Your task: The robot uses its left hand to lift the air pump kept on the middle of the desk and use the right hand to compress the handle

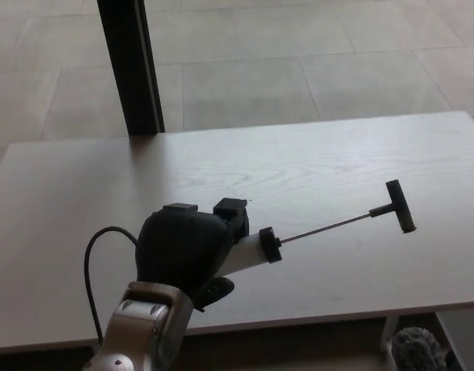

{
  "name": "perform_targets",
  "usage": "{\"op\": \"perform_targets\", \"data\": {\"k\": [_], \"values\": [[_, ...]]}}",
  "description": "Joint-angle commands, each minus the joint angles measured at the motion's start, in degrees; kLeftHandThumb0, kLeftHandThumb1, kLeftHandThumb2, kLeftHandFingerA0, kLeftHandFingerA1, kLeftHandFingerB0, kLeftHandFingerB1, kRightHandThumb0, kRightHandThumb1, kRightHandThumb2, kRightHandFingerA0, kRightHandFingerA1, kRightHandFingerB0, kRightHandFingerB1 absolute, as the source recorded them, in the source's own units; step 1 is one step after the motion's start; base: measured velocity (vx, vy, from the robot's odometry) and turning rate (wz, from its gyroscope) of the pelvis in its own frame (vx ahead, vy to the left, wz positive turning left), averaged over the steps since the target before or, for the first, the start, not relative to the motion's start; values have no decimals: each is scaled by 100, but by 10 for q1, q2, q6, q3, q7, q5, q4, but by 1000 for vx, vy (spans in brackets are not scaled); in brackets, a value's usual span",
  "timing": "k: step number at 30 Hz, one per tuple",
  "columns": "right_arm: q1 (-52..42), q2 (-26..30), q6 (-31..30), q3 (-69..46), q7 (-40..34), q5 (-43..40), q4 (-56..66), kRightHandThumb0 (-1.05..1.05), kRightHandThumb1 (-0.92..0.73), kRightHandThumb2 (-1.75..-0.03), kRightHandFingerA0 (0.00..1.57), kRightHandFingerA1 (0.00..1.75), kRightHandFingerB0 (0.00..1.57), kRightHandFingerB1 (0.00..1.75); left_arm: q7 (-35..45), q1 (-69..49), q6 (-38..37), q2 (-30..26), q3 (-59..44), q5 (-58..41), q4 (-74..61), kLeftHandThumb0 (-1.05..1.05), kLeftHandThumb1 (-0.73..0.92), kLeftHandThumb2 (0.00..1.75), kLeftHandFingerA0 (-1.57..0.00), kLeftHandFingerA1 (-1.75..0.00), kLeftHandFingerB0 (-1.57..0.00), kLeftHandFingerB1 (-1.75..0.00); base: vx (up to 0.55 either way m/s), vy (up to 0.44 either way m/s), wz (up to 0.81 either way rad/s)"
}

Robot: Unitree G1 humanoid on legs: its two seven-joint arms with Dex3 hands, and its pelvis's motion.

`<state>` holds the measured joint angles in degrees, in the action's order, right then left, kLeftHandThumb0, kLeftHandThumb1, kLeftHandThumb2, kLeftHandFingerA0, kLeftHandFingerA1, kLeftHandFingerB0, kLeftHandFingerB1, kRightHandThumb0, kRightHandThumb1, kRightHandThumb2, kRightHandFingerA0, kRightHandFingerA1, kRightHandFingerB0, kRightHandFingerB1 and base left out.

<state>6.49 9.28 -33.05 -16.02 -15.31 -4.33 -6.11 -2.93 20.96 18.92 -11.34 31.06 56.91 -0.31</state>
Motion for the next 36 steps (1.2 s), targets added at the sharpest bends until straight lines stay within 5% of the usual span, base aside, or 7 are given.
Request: {"op": "perform_targets", "data": {"k": [1,15,18,21,22,23,36], "values": [[119,7,118,65,126,-49,154,-72,-92,-69,30,51,30,36,-55,-16,-85,-45,-45,-30,-47,-11,57,103,-79,-175,-68,-157,0,0,0],[72,-46,-50,-321,-29,-287,86,-71,-90,-68,14,56,16,33,-68,-25,-105,-62,-56,-24,-41,-13,55,103,-82,-175,-69,-154,0,0,4],[81,-9,-115,-387,-69,-283,30,-87,-90,-118,1,38,0,13,-70,-30,-106,-65,-57,-22,-41,-14,54,103,-81,-175,-68,-157,0,0,0],[70,7,-140,-399,-55,-274,23,-85,-92,-122,0,28,0,18,-69,-32,-108,-67,-58,-21,-41,-15,55,103,-82,-175,-69,-155,0,0,0],[85,12,-156,-424,-93,-267,14,-72,-92,-84,0,15,0,0,-67,-34,-106,-69,-58,-16,-45,-16,58,97,-80,-175,-68,-152,0,0,0],[83,18,-171,-433,-90,-268,14,-91,-91,-116,0,30,0,21,-79,-34,-111,-67,-58,-17,-40,-16,57,95,-81,-175,-72,-149,0,0,0],[85,65,-109,-540,-118,-257,-142,-89,-92,-118,0,29,0,16,-96,-42,-132,-63,-63,-19,-30,-13,49,113,-89,-175,-74,-156,0,0,1]]}}
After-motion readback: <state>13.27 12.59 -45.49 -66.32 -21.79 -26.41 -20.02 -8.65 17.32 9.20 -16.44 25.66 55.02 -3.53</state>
